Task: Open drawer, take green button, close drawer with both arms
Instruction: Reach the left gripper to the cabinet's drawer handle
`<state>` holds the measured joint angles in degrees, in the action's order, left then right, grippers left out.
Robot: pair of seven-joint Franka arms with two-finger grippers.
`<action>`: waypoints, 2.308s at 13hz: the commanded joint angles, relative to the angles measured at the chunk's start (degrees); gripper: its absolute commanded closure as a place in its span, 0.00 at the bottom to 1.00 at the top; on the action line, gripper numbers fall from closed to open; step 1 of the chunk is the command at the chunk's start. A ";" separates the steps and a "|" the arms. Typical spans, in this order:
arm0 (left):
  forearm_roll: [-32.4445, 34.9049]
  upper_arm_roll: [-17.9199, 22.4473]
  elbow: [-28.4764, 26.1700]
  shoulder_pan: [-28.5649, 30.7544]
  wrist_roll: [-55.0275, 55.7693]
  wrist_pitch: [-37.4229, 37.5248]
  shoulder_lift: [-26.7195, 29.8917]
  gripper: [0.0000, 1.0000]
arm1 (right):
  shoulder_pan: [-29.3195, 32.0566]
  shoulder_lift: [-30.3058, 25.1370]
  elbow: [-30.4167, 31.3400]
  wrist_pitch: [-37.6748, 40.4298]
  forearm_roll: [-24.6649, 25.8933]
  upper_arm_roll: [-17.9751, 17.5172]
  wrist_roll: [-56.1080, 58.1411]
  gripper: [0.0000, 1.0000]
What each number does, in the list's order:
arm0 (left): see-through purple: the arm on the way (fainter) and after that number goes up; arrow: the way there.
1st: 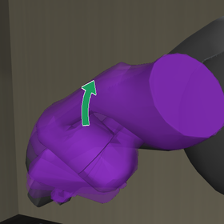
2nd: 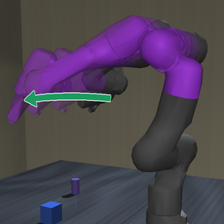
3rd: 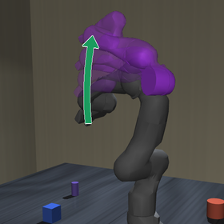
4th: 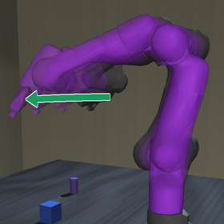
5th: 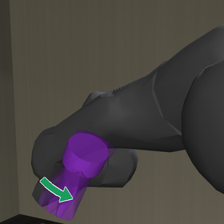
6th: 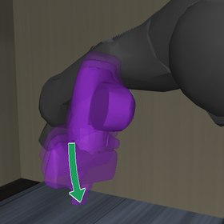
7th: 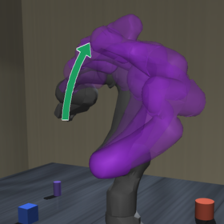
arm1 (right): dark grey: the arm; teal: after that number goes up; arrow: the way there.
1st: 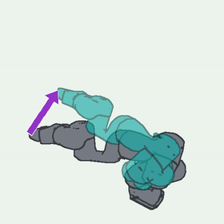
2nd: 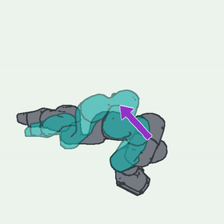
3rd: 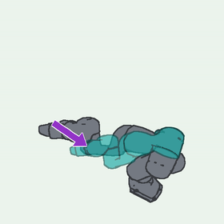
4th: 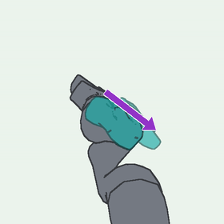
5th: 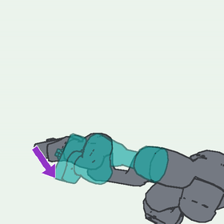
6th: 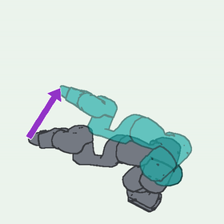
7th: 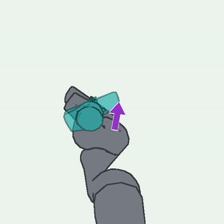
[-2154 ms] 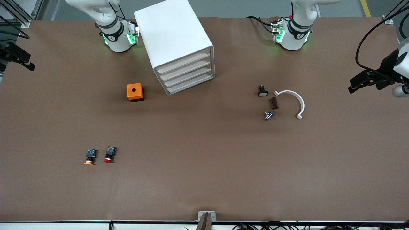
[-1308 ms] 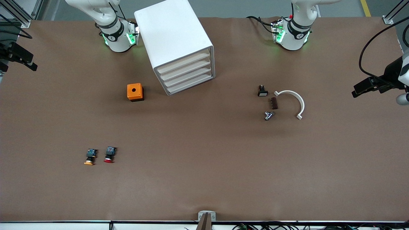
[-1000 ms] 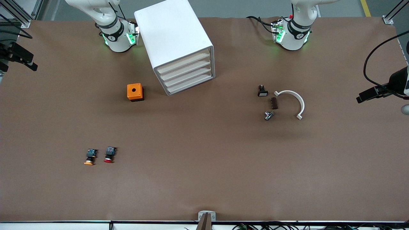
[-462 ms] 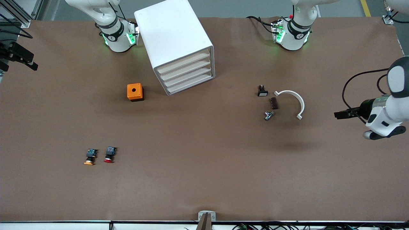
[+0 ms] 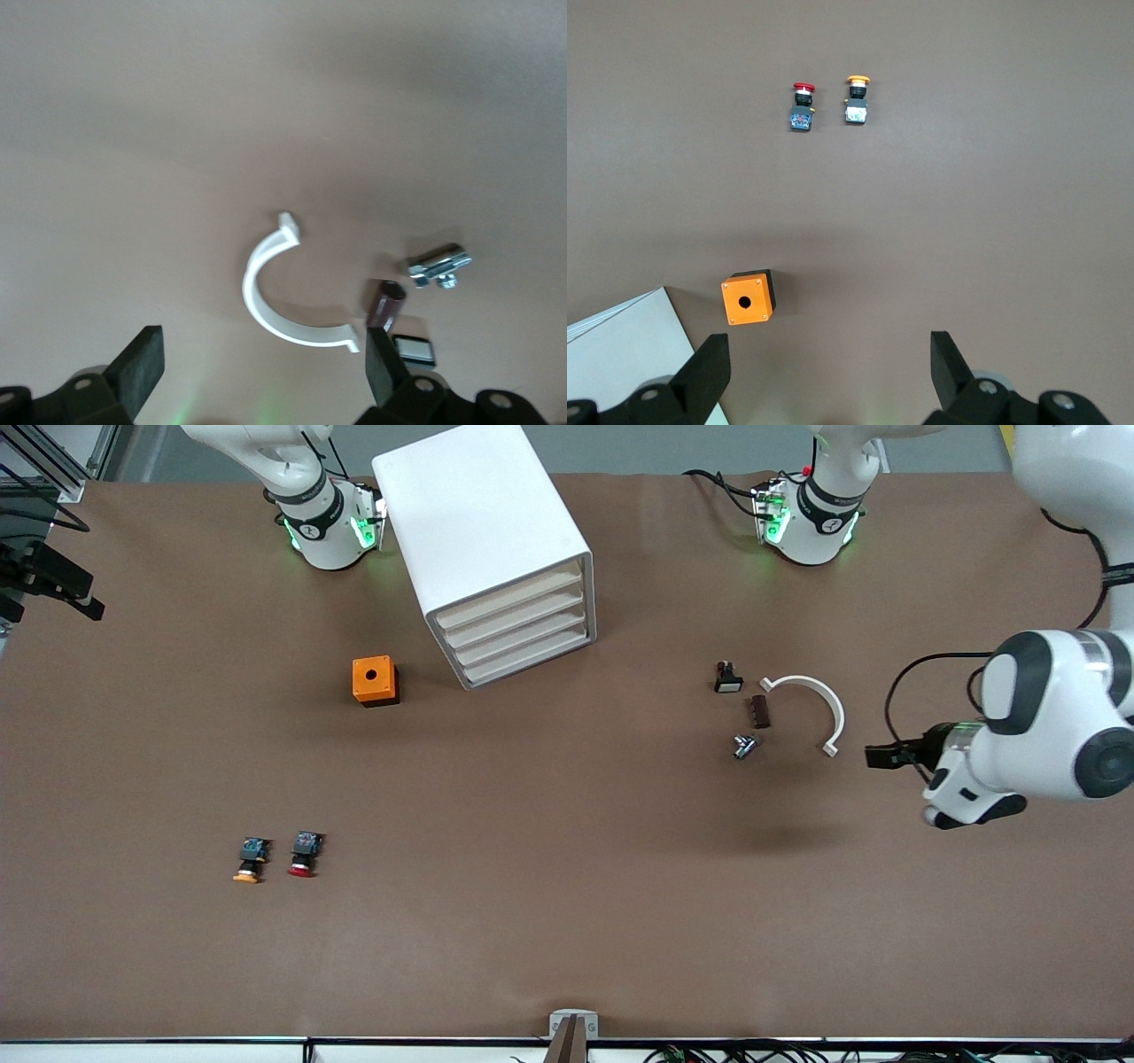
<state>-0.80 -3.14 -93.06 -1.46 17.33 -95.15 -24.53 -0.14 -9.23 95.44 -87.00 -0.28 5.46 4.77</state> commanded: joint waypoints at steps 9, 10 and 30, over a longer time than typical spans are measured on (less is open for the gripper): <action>-9.53 -0.03 9.64 -15.75 37.64 2.68 -9.48 0.00 | -0.03 -0.79 0.54 1.05 -0.25 -0.27 -2.31 0.00; -12.27 -0.03 10.95 -16.46 42.30 3.74 -10.01 0.00 | -0.03 -0.79 0.54 0.78 -0.25 -0.27 -2.31 0.00; -52.45 -1.69 14.92 -25.25 107.38 10.07 -25.74 0.00 | 0.32 4.22 -3.33 1.22 0.63 -0.18 0.68 0.00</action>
<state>-51.41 -4.53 -79.64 -26.35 122.12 -86.24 -48.77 -0.15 -6.58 93.98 -86.15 -0.28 5.34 4.43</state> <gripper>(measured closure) 0.000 0.000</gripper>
